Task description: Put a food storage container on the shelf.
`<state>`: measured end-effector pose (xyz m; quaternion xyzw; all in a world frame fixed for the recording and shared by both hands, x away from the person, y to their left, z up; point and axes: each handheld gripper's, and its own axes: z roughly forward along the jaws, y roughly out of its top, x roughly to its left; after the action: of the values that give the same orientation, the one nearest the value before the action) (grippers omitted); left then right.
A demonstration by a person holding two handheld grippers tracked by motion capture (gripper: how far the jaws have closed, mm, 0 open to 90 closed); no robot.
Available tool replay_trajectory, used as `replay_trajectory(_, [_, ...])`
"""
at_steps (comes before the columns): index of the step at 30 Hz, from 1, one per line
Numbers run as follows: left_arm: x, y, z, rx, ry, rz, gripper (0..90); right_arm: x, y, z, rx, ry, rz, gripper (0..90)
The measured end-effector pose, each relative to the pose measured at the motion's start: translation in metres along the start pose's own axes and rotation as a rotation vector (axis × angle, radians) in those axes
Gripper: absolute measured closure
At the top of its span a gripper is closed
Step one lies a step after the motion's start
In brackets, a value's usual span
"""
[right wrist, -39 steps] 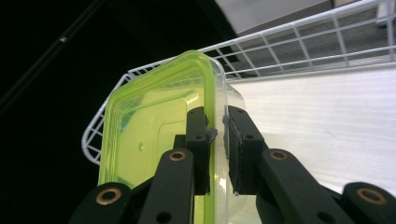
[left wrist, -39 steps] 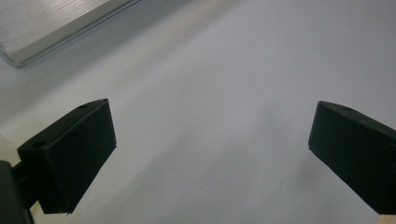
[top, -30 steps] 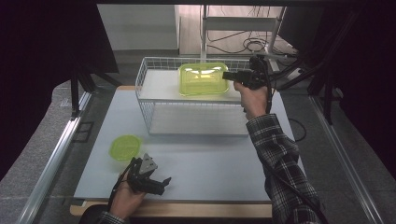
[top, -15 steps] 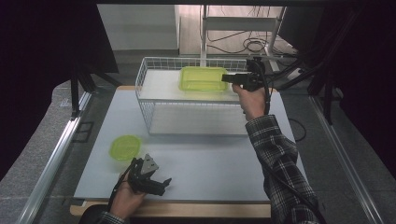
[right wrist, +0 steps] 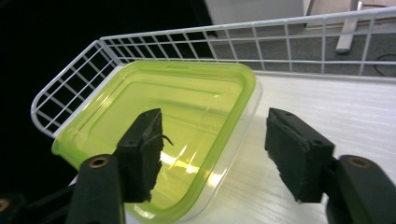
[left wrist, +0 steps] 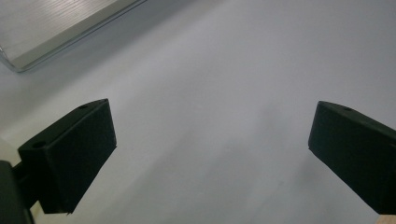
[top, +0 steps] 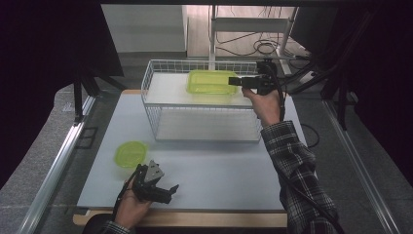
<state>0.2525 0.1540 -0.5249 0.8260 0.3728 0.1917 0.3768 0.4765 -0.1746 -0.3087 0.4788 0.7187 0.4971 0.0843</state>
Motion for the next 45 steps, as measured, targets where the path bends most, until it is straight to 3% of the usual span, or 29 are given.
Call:
replay_trajectory(8, [0.004,0.001,-0.006,-0.084,-0.052,-0.04,0.2,0.009,-0.006,-0.013,0.012,0.028,-0.104,18.6])
replay_trajectory(14, [0.004,0.002,-0.007,-0.069,-0.04,-0.028,0.3,0.013,-0.017,-0.021,0.005,0.038,-0.162,10.7])
replay_trajectory(21, [0.007,0.001,-0.008,-0.063,-0.014,-0.023,1.1,0.015,-0.033,-0.032,0.014,0.023,-0.271,4.4])
replay_trajectory(24, [0.006,0.002,-0.009,-0.082,0.007,-0.006,0.8,0.016,-0.039,-0.036,0.017,0.031,-0.305,2.5])
replay_trajectory(28, [0.006,0.002,-0.01,-0.103,0.016,-0.005,0.7,0.016,-0.049,-0.041,0.016,0.052,-0.32,1.2])
replay_trajectory(38, [0.008,0.002,-0.012,-0.081,0.015,-0.034,0.6,0.016,-0.075,-0.05,0.031,0.054,-0.381,0.0])
replay_trajectory(45, [0.01,0.002,-0.013,-0.069,0.023,-0.044,0.4,0.014,-0.093,-0.056,0.023,0.045,-0.382,0.0])
